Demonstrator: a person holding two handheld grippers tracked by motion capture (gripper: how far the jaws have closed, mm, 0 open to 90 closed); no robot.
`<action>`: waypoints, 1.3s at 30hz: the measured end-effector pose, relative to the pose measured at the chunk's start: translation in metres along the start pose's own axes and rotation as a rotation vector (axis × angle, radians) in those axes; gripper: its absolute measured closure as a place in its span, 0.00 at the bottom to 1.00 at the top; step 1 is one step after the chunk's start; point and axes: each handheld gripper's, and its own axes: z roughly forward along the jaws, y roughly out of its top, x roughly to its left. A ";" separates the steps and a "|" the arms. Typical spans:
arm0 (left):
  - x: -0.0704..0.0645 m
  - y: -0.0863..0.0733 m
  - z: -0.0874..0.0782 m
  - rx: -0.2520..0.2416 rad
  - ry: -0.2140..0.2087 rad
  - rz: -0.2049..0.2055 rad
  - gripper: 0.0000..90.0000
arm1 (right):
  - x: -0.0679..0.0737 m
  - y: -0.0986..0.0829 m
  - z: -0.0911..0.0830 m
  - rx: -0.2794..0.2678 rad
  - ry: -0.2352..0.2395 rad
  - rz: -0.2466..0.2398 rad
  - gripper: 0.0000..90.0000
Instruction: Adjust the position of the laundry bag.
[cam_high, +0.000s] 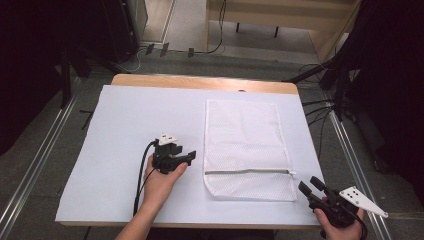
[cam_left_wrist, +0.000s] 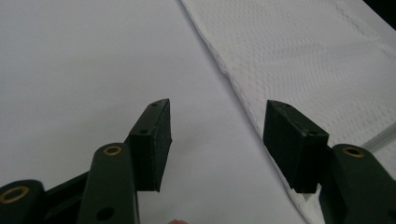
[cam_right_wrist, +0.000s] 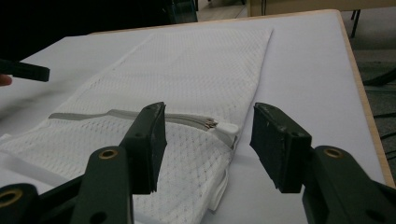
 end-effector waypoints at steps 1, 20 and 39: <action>0.000 0.002 0.006 0.004 -0.022 -0.015 0.53 | 0.000 -0.001 0.001 0.008 0.000 -0.001 0.51; -0.015 0.013 0.047 0.145 -0.152 -0.143 0.74 | 0.011 -0.002 0.006 0.039 0.041 -0.036 0.50; -0.016 0.011 0.040 0.181 -0.187 -0.099 1.00 | 0.011 -0.004 0.008 0.051 0.049 -0.048 0.50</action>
